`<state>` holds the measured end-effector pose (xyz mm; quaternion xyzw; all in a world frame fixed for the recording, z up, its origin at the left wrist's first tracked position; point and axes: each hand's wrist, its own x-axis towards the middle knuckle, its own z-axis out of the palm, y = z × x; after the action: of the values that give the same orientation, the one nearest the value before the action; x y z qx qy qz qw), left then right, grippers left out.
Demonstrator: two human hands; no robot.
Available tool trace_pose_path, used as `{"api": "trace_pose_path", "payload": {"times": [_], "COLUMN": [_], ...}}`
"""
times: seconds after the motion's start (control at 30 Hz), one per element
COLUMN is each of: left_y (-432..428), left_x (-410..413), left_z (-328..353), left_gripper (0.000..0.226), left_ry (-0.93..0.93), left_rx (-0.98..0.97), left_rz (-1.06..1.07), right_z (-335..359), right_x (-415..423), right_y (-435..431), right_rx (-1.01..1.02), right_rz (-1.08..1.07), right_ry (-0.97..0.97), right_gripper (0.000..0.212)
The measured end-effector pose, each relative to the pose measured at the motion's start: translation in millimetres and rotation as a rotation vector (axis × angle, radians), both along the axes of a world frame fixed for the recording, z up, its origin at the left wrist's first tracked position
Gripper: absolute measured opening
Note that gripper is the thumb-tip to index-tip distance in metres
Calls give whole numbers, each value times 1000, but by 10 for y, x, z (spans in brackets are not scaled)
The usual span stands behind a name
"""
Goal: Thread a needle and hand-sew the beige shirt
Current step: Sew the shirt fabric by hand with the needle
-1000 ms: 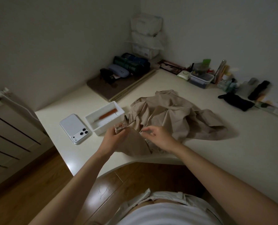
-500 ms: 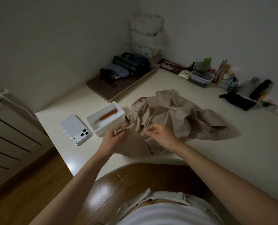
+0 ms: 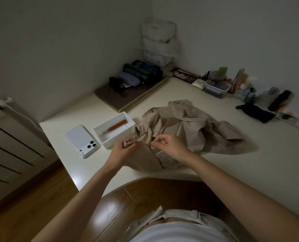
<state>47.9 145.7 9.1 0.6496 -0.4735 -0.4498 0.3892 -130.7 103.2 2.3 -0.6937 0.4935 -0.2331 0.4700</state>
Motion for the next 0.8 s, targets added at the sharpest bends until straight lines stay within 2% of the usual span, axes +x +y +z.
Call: {"api": "trace_pose_path", "payload": {"times": [0.17,0.43,0.57,0.67,0.8], "left_y": [-24,-48,-74,-90,-90], "left_x": [-6,-50,-42,-34,-52], "left_z": [-4,1,9,19,58], "left_gripper": [6,8,12,15,14], "left_ry": [-29,-57,-55,-16,0], "left_rx": [-11,-12,-6,11,11], "left_rz": [54,67,81,105,145], "right_z": [70,-68,4,39,61], "right_x": [-31,-35,-31,46,123], "right_y": [49,94,78,79,105], "right_rx": [-63,42,13,-95,-257], "right_rz": [44,146,88,20,40], "right_ry": [-19,133,221,176,104], "right_gripper": [15,16,31,35,28]}}
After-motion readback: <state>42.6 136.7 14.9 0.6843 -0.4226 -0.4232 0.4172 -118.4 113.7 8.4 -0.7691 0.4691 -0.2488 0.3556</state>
